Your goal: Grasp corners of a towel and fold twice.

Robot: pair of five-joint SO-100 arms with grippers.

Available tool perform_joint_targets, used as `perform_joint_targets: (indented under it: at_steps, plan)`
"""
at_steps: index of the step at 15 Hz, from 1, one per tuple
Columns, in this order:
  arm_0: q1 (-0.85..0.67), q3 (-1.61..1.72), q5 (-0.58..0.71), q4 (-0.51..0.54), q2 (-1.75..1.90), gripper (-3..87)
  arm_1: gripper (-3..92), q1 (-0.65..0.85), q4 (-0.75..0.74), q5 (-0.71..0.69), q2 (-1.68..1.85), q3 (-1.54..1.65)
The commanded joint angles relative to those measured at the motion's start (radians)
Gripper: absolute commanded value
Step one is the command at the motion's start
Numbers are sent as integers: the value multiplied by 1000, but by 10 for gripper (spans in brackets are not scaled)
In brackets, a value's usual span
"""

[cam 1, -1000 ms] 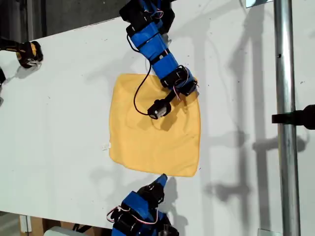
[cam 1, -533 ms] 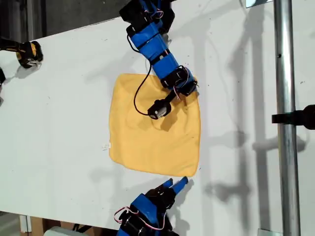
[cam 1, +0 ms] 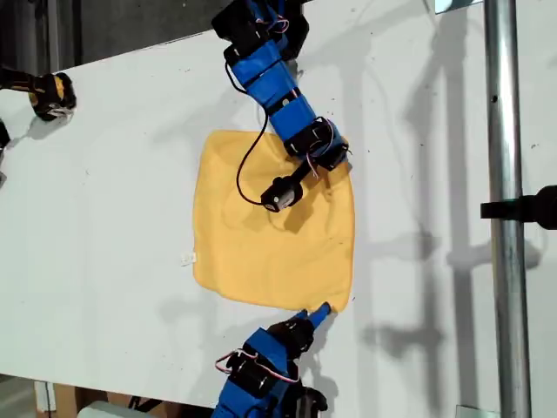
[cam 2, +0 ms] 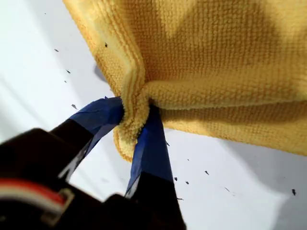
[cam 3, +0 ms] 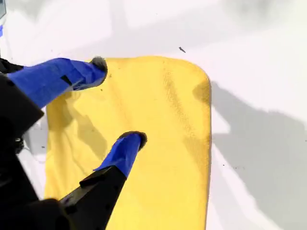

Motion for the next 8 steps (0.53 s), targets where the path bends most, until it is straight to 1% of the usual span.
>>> perform_joint_targets:
  at_steps: [1,3,8]
  plan:
    - [3,89,-46,-138,-12,219,-1,2,14,-8,21,-34]
    - [25,160,-91,-238,-58,206,-1,0,14,-8,21,-35]
    - [80,150,-176,-368,-253,213,-1,-3,14,-8,20,-43]
